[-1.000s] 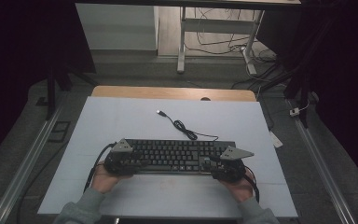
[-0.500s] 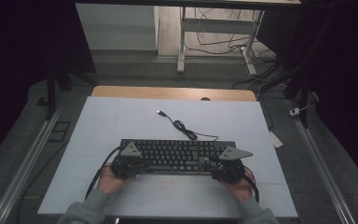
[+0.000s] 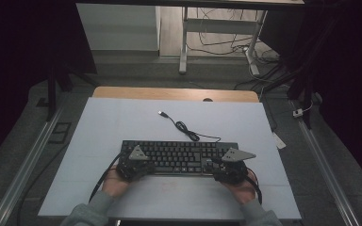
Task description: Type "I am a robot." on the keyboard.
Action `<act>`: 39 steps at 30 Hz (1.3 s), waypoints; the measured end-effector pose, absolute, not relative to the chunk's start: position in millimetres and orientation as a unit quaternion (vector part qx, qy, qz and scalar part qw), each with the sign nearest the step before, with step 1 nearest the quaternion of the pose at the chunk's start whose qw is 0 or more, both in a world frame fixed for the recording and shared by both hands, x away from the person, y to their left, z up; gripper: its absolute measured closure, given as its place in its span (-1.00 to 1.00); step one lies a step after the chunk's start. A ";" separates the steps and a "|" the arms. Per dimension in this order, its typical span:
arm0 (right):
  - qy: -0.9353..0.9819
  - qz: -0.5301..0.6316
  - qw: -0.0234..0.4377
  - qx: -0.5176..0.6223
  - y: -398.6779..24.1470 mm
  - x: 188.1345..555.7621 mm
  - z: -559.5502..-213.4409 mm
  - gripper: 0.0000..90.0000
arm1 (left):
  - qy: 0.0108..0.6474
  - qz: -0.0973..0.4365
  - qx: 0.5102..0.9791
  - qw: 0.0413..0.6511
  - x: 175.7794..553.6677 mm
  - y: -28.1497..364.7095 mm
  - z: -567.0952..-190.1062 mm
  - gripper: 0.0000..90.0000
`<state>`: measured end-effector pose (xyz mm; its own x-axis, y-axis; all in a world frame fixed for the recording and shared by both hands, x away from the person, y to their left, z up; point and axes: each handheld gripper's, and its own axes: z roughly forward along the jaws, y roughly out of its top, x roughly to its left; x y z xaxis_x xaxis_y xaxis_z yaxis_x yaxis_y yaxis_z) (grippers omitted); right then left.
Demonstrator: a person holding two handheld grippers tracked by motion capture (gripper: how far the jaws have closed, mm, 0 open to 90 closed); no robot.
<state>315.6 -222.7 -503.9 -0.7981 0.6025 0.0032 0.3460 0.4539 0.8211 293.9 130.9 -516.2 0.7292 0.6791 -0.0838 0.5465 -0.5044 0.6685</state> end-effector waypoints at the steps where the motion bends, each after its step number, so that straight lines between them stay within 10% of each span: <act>1: 0.840 0.440 0.146 0.282 -222.7 315.5 -503.8 0.17 | 0.356 0.095 0.862 0.348 294.0 130.8 -516.6 0.98; 20: 0.841 0.438 0.146 0.282 -222.7 315.4 -503.8 0.17 | 0.376 0.107 0.832 0.392 291.2 148.4 -504.0 0.97; 39: 0.840 0.441 0.147 0.280 -222.1 314.5 -504.1 0.17 | 0.405 0.108 0.805 0.420 287.4 164.7 -495.0 0.15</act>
